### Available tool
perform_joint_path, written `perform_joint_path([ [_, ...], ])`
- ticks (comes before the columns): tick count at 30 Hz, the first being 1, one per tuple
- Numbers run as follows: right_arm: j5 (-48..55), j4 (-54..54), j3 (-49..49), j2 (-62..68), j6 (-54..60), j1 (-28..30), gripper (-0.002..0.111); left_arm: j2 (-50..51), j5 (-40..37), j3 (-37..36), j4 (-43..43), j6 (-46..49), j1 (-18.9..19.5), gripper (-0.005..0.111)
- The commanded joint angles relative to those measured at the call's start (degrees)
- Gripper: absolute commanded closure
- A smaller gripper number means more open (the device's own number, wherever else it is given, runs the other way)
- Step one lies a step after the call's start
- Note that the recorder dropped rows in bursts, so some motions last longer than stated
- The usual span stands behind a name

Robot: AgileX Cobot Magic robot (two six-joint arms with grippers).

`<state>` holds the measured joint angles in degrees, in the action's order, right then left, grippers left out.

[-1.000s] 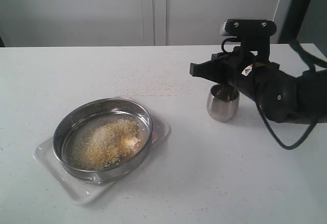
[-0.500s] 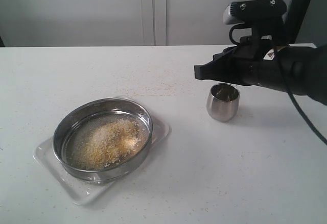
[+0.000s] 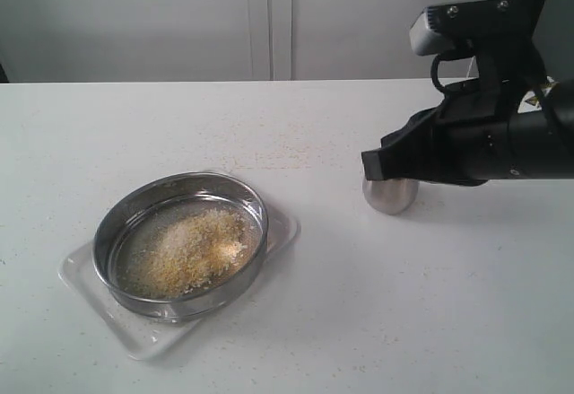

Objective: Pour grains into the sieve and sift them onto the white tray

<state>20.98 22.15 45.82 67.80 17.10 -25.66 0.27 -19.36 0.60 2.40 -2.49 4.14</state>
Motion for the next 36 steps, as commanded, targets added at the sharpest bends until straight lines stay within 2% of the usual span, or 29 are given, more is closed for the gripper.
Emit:
perform_joint_path([
  [1,7.4,-1.1,0.1,-3.0,-0.5,1.9,0.108,-0.3,-1.0,-0.6,0.6,0.2,-0.3,0.107],
  [5,11.5,-2.7,0.1,-4.8,-3.9,5.2,0.108,-0.3,-1.0,-0.6,0.6,0.2,-0.3,0.107],
  [16,22.8,-18.0,0.1,-10.5,-18.6,13.1,0.108,-0.3,-1.0,-0.6,0.6,0.2,-0.3,0.107],
  [25,23.2,-18.6,-5.1,-19.2,-20.0,13.7,0.108,-0.3,-1.0,-0.6,0.6,0.2,-0.3,0.107],
  [36,22.5,-20.8,-11.9,-36.1,-20.0,13.7,0.108,-0.3,-1.0,-0.6,0.6,0.2,-0.3,0.107],
])
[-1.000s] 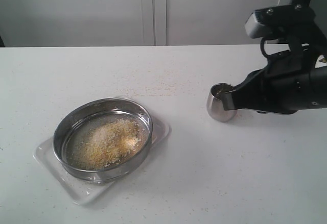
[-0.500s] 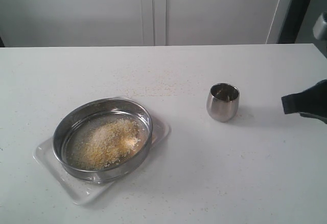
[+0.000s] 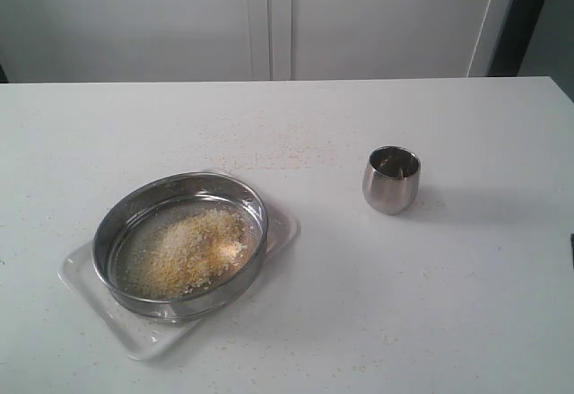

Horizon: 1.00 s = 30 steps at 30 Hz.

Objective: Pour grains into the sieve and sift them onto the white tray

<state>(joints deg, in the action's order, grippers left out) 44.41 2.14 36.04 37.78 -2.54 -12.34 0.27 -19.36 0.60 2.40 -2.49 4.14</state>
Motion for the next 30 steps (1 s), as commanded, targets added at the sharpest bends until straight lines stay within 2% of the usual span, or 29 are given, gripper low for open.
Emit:
perform_joint_path([
  [1,-1.0,-0.8,-2.7,-7.9,-0.3,0.4,0.108,-0.3,-1.0,-0.6,0.6,0.2,-0.3,0.107],
  [14,-7.8,-0.9,-9.6,-27.4,-0.3,0.4,0.108,-0.3,-1.0,-0.6,0.6,0.2,-0.3,0.107],
  [30,-8.6,-0.9,-10.4,-29.3,-0.3,0.4,0.108,-0.3,-1.0,-0.6,0.6,0.2,-0.3,0.107],
])
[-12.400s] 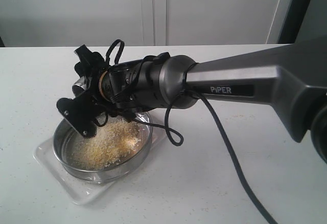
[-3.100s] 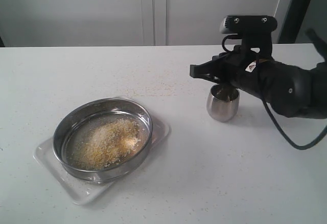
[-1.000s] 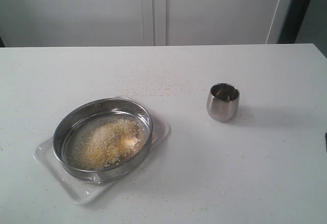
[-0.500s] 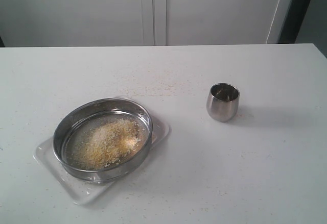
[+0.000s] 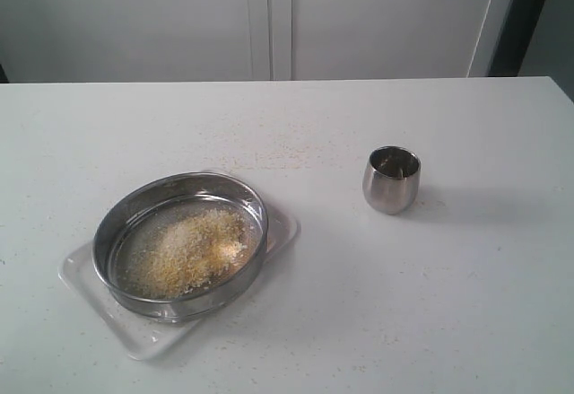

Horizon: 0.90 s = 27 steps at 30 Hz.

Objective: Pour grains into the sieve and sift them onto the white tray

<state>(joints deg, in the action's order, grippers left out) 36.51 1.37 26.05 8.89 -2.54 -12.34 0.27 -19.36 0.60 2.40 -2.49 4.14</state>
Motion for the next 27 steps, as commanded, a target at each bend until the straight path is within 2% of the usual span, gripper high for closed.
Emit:
perform_joint_path([
  [1,-0.7,-0.1,-0.4,-0.4,-0.3,0.4,0.108,-0.3,-1.0,-0.6,0.6,0.2,-0.3,0.107],
  [15,-0.7,0.1,-0.8,-0.4,-0.3,0.4,0.108,-0.3,-1.0,-0.6,0.6,0.2,-0.3,0.107],
  [27,-6.1,-4.0,-8.6,-8.3,-0.3,0.4,0.108,-0.3,-1.0,-0.6,0.6,0.2,-0.3,0.107],
])
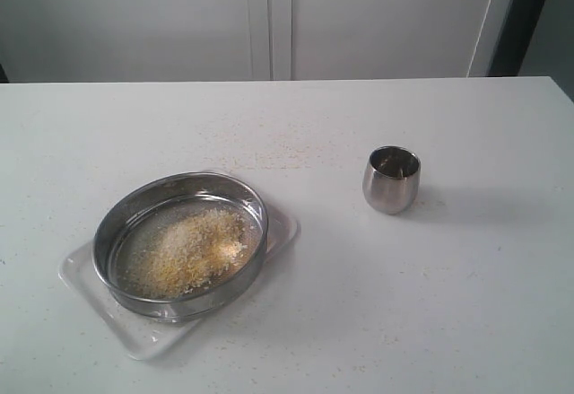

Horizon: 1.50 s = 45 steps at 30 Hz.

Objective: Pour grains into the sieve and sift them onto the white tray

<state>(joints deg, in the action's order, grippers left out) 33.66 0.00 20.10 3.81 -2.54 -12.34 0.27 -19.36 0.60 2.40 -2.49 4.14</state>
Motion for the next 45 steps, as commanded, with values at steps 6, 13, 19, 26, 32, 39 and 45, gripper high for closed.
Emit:
perform_joint_path([
  [6,-7.5,-2.8,-10.6,-3.8,-0.3,0.4,0.108,-0.3,-1.0,-0.6,0.6,0.2,-0.3,0.107],
  [13,-11.4,-2.4,-16.8,-3.8,-0.3,0.4,0.108,-0.3,-1.0,-0.6,0.6,0.2,-0.3,0.107],
  [19,-11.5,-2.4,-17.6,-3.8,-0.3,0.4,0.108,-0.3,-1.0,-0.6,0.6,0.2,-0.3,0.107],
  [26,-15.1,-2.4,-20.1,-3.8,-0.3,0.4,0.108,-0.3,-1.0,-0.6,0.6,0.2,-0.3,0.107],
  [32,-14.4,-2.4,-20.1,-3.8,-0.3,2.8,0.108,-0.3,-1.0,-0.6,0.6,0.2,-0.3,0.107],
  [39,-14.4,-2.4,-20.1,-3.8,-0.3,7.7,0.108,-0.3,-1.0,-0.6,0.6,0.2,-0.3,0.107],
  [45,-14.4,-2.4,-20.1,-3.8,-0.3,7.7,0.108,-0.3,-1.0,-0.6,0.6,0.2,-0.3,0.107],
])
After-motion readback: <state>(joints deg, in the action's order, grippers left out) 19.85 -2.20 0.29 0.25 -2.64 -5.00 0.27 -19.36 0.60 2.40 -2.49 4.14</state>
